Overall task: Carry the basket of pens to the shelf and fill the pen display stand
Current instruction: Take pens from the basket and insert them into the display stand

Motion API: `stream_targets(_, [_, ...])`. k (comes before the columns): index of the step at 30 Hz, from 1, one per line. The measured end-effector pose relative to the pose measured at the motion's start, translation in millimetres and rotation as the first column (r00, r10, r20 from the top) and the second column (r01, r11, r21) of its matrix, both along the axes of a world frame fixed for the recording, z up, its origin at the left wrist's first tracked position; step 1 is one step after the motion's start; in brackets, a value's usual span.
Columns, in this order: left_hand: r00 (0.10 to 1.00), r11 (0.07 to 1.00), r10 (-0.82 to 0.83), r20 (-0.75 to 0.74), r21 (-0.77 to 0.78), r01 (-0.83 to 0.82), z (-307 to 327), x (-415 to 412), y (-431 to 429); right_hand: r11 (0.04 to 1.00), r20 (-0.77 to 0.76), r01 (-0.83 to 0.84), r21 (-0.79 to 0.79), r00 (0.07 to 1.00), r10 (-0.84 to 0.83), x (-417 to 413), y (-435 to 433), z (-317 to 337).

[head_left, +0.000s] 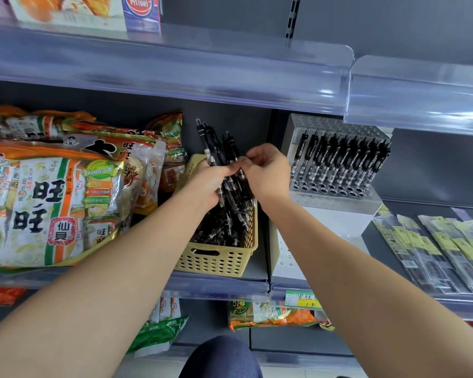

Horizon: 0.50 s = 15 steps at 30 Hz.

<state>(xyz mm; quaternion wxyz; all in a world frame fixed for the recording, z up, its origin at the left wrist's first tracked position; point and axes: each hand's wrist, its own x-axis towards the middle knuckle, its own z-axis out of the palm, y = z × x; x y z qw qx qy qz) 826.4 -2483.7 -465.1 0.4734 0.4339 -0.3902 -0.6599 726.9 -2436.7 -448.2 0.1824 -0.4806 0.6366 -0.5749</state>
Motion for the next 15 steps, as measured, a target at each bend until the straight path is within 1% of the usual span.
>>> stream_targets(2, [0.998, 0.999, 0.027, -0.052, 0.034, -0.025, 2, 4, -7, 0.999, -0.139, 0.001, -0.038, 0.990, -0.006, 3, 7, -3])
stream_targets(3, [0.996, 0.998, 0.028, -0.082, 0.054, -0.024, 4, 5, -10, 0.999, -0.174, -0.004, -0.033, 0.985, -0.002, 4, 11, -5])
stream_targets(4, [0.993, 0.997, 0.028, -0.113, 0.074, -0.019, 4, 7, -14, 1.000, -0.173, -0.001, -0.018, 0.985, -0.002, 5, 14, -7])
stream_targets(5, [0.989, 0.994, 0.042, -0.141, 0.103, -0.027, 5, 10, -17, 1.000, -0.123, -0.001, 0.006, 0.992, 0.001, 5, 16, -9])
stream_targets(6, [0.984, 0.992, 0.067, -0.165, 0.119, -0.047, 4, 12, -21, 0.999, -0.030, -0.016, 0.042, 0.999, 0.017, 4, 16, -12])
stream_targets(7, [0.977, 0.989, 0.093, -0.193, 0.130, -0.068, 4, 14, -23, 0.994, 0.092, -0.065, 0.090, 0.994, 0.056, 3, 17, -13])
stream_targets(9, [0.964, 0.982, 0.141, -0.224, 0.152, -0.108, 5, 20, -26, 0.944, 0.316, -0.251, 0.212, 0.932, 0.177, -1, 18, -16])
stream_targets(11, [0.948, 0.970, 0.205, -0.244, 0.180, -0.163, 3, 25, -30, 0.850, 0.476, -0.438, 0.293, 0.838, 0.267, -2, 18, -21])
stream_targets(13, [0.929, 0.959, 0.256, -0.269, 0.194, -0.208, -3, 30, -32, 0.787, 0.544, -0.522, 0.329, 0.786, 0.294, -3, 16, -23])
stream_targets(15, [0.914, 0.950, 0.292, -0.282, 0.197, -0.242, -11, 34, -39, 0.759, 0.581, -0.548, 0.353, 0.764, 0.281, -7, 14, -22])
